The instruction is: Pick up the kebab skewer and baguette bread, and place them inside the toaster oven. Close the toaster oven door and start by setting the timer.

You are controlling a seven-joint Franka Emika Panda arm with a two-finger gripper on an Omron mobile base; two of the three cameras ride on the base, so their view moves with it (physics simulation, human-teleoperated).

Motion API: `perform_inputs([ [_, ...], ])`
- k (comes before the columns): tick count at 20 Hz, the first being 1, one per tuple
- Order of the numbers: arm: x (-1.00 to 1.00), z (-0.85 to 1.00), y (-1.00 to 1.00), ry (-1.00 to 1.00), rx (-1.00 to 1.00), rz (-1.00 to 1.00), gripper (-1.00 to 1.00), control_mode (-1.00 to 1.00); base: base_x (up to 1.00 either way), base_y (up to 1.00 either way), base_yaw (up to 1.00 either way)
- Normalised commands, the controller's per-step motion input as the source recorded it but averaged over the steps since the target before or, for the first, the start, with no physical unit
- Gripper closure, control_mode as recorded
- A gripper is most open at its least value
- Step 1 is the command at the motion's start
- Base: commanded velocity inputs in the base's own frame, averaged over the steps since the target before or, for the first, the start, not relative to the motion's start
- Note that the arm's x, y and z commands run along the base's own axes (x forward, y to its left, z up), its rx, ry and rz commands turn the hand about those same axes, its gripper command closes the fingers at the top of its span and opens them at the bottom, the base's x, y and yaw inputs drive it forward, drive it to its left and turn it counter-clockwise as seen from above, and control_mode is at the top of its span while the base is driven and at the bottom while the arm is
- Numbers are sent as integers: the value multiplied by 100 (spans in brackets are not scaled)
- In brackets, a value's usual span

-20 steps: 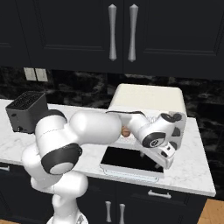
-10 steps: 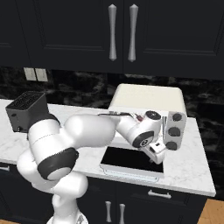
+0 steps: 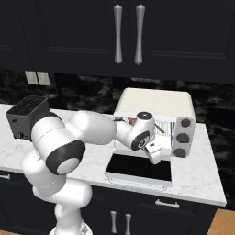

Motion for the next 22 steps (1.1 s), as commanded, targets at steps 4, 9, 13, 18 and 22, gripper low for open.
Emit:
perform_inputs([
  [4,-73,18,0,0,0,-5,-100,-100,0,0,0],
  [9,-100,38,6,-3,0,1,-100,-100,0,0,0],
  [13,-76,34,66,6,0,25,-100,-100,0,0,0],
  [18,-69,-7,62,6,-1,52,-100,-100,0,0,0],
  [22,-52,-16,0,9,-4,58,-100,-100,0,0,0],
])
